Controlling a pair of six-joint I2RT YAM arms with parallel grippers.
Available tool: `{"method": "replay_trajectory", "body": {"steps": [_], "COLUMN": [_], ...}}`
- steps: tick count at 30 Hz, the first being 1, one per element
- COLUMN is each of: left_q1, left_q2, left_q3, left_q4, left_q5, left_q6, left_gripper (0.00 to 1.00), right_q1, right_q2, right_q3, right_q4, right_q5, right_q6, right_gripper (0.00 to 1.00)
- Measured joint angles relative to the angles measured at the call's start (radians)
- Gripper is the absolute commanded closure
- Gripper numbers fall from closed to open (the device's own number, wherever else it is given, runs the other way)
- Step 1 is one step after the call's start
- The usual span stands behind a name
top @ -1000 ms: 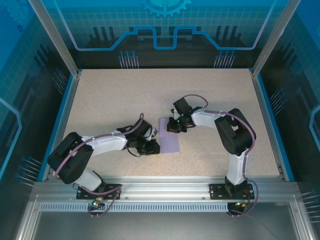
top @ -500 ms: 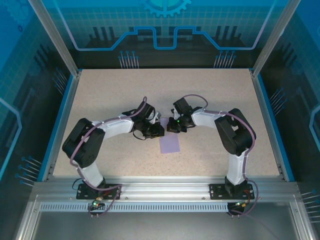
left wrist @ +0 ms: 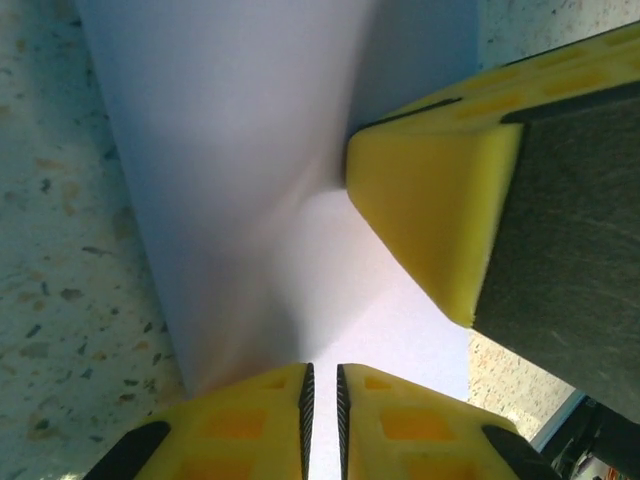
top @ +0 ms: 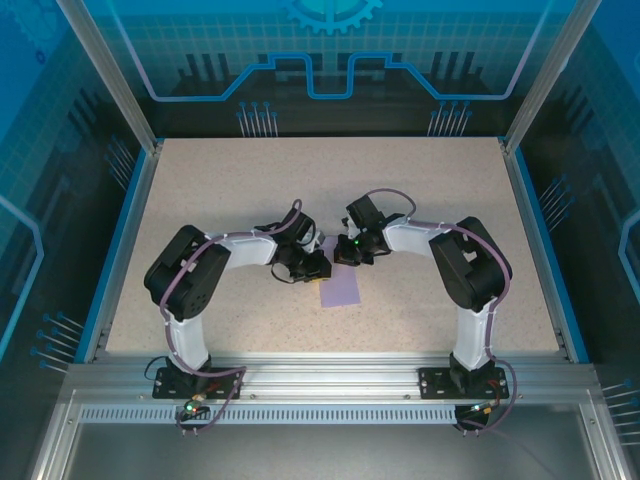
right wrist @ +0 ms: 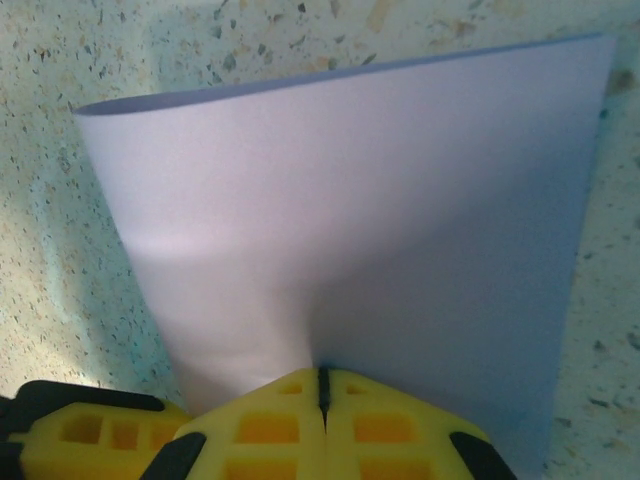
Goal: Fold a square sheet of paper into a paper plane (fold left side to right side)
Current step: Hold the square sheet of paper at the center of the table.
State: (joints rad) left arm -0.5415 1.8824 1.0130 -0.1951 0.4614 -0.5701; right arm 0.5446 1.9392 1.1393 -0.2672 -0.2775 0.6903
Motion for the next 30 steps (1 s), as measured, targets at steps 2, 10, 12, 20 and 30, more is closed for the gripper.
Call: {"method": "replay_trajectory", "body": {"steps": [2, 10, 12, 20, 30], "left_q1": [-0.001, -0.006, -0.006, -0.008, -0.010], "left_q2": [0.000, 0.000, 0.000, 0.000, 0.000], "left_q3": [0.000, 0.000, 0.000, 0.000, 0.000], "left_q4": [-0.001, -0.001, -0.002, -0.002, -0.003], "left_q5": [-0.001, -0.014, -0.016, -0.023, -0.027], "left_q6": [0.000, -0.007, -0.007, -0.007, -0.008], "left_gripper": [0.83, 0.83, 0.84, 0.84, 0.85], "right_q1": [0.000, 0.000, 0.000, 0.013, 0.079], "right_q2": [-0.001, -0.026, -0.064, -0.360, -0.370], "right_q3": [0.000, 0.000, 0.000, -0.141, -0.304], "right_q4": [0.001, 0.002, 0.001, 0.040, 0.013], "right_q5": [0.000, 0.030, 0.050, 0.087, 0.049], "right_q6": [-0.003, -0.032, -0.042, -0.047, -0.006], "right_gripper": [0.97, 0.91, 0.91, 0.96, 0.96]}}
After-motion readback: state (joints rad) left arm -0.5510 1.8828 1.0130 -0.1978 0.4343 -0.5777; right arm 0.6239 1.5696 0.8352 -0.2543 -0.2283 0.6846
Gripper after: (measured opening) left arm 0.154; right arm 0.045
